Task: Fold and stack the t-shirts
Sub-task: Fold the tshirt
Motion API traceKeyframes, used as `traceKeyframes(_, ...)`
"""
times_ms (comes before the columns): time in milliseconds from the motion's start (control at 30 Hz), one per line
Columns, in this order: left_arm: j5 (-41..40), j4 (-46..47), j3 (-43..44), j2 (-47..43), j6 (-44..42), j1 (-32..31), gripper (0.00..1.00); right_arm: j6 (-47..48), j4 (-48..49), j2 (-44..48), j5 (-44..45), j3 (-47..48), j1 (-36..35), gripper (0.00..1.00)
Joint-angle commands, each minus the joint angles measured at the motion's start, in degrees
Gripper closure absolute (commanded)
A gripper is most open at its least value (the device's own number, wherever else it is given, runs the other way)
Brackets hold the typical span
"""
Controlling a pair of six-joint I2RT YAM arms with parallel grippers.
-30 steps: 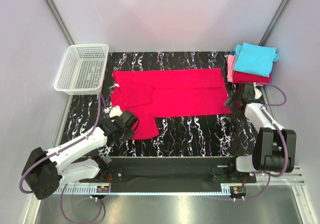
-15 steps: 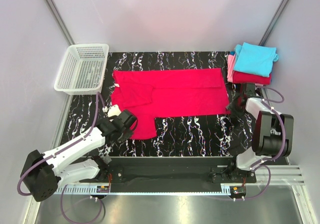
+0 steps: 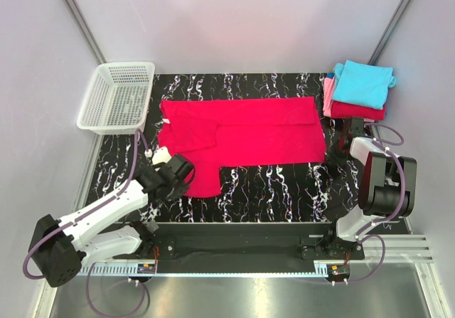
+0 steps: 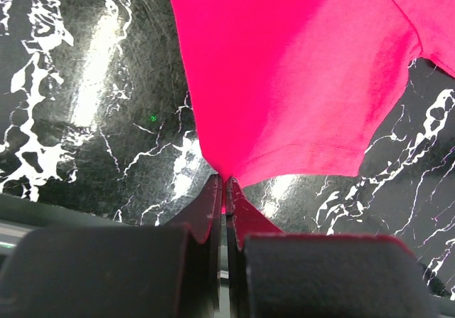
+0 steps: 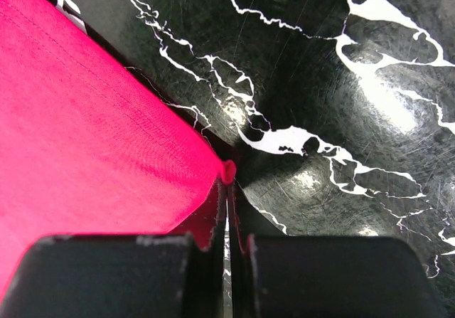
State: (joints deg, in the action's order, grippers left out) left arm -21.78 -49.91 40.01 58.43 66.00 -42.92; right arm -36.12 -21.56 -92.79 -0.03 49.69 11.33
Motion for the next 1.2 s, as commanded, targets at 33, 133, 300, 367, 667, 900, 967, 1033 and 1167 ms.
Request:
traceKeyframes(33,-3.5,-2.7,2.6,-3.1,1.3,-0.2,1.00,-1.2,-0.8,3.0,1.5,-1.7,0.4,1.00)
traceKeyframes(133,-3.6,-4.0,0.8,-6.6,2.8,-0.2,1.00,-2.2,-1.4,5.4,1.7,-3.5,0.3,1.00)
traceKeyframes(300,-3.0,-5.3,-1.9,-10.1,4.1,-0.2,1.00,-3.6,-2.2,9.1,3.9,-6.5,0.4,1.00)
traceKeyframes(367,-2.7,-5.5,-2.1,-10.3,4.3,-0.2,1.00,-3.6,-2.4,9.7,4.5,-6.8,0.4,1.00)
traceKeyframes(667,-5.3,-7.0,0.8,-11.2,4.2,-0.8,1.00,-3.6,-3.3,12.5,4.9,-6.9,0.3,1.00)
traceKeyframes(900,-12.3,-10.1,7.9,-7.9,3.4,-0.7,1.00,-3.0,-5.2,13.1,5.2,-2.4,0.4,1.00)
traceKeyframes(967,-13.5,-10.4,9.7,-7.0,3.3,-0.7,1.00,-2.8,-5.5,13.2,5.0,-1.5,0.4,1.00)
traceKeyframes(1033,-14.6,-10.6,10.8,-6.6,2.6,-0.7,1.00,-2.6,-5.5,13.4,4.7,-0.2,0.4,1.00)
traceKeyframes(1167,-16.4,-11.3,13.4,-5.7,1.8,-0.6,1.00,-2.4,-5.7,12.6,4.6,1.5,0.4,1.00)
